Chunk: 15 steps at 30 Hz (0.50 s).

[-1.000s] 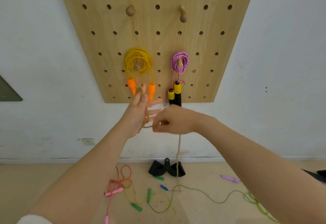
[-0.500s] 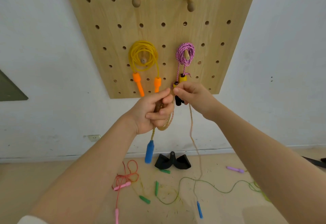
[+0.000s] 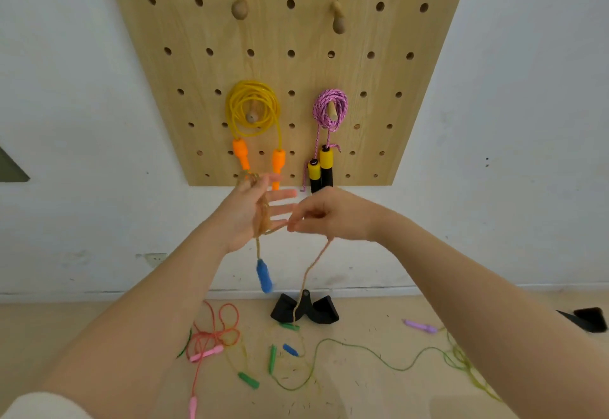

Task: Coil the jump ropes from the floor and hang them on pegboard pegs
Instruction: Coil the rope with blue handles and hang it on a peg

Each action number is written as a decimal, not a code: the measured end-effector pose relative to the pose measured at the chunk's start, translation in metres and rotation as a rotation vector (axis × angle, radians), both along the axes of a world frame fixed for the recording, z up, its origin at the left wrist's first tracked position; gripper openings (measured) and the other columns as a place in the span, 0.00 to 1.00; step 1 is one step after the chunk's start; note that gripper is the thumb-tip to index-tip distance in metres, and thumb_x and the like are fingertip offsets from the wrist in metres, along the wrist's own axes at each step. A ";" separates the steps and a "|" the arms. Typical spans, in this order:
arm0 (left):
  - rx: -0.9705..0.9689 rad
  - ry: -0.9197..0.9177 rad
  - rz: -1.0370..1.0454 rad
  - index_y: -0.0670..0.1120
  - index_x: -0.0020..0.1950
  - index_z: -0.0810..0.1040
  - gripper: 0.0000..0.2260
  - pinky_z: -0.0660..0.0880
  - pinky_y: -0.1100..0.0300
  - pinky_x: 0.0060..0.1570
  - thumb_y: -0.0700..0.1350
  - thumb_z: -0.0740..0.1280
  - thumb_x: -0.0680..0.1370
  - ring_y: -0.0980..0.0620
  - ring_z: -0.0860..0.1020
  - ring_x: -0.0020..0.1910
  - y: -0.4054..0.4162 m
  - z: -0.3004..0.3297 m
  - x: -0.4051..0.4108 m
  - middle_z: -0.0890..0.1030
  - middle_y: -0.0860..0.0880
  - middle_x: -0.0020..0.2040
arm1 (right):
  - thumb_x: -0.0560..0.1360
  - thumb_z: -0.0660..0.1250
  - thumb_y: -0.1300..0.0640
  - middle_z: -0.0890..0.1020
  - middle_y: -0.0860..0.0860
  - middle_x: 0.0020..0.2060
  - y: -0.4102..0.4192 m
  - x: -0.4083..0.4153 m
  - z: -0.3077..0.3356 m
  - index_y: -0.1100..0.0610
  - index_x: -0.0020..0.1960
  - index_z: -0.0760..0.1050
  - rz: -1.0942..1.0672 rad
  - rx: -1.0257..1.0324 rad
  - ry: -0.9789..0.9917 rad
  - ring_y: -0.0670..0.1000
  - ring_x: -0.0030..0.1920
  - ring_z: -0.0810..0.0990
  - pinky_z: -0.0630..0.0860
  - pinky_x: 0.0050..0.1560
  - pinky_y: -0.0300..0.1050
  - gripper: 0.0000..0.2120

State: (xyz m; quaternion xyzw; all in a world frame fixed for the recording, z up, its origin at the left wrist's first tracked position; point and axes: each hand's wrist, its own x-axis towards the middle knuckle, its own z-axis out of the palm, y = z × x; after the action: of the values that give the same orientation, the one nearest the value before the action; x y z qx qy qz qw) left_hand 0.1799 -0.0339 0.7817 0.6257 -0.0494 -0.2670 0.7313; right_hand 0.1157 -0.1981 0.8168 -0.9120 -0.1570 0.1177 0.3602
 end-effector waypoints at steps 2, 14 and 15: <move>-0.004 0.043 -0.096 0.44 0.52 0.74 0.12 0.80 0.58 0.36 0.48 0.53 0.82 0.52 0.78 0.27 -0.005 0.006 -0.014 0.80 0.46 0.33 | 0.74 0.68 0.58 0.79 0.62 0.35 -0.006 0.007 0.005 0.57 0.43 0.81 -0.092 0.100 -0.125 0.50 0.34 0.72 0.69 0.38 0.43 0.04; 0.008 0.213 -0.437 0.49 0.24 0.65 0.23 0.51 0.72 0.15 0.63 0.54 0.72 0.62 0.56 0.12 -0.005 0.051 -0.020 0.60 0.54 0.16 | 0.80 0.56 0.57 0.75 0.46 0.32 0.000 0.004 -0.003 0.50 0.43 0.75 -0.084 0.497 0.014 0.41 0.32 0.71 0.68 0.33 0.33 0.11; 0.027 0.199 -0.395 0.48 0.25 0.64 0.24 0.51 0.71 0.15 0.62 0.54 0.74 0.61 0.55 0.12 -0.005 0.049 -0.019 0.60 0.54 0.17 | 0.80 0.56 0.58 0.74 0.46 0.29 0.002 0.004 -0.002 0.53 0.39 0.73 -0.104 0.496 0.009 0.40 0.29 0.70 0.66 0.31 0.31 0.13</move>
State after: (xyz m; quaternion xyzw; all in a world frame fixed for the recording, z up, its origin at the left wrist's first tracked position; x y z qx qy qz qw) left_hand 0.1611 -0.0392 0.8308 0.5841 -0.0950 -0.4662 0.6576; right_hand 0.1195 -0.1961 0.8152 -0.8021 -0.1323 0.0610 0.5791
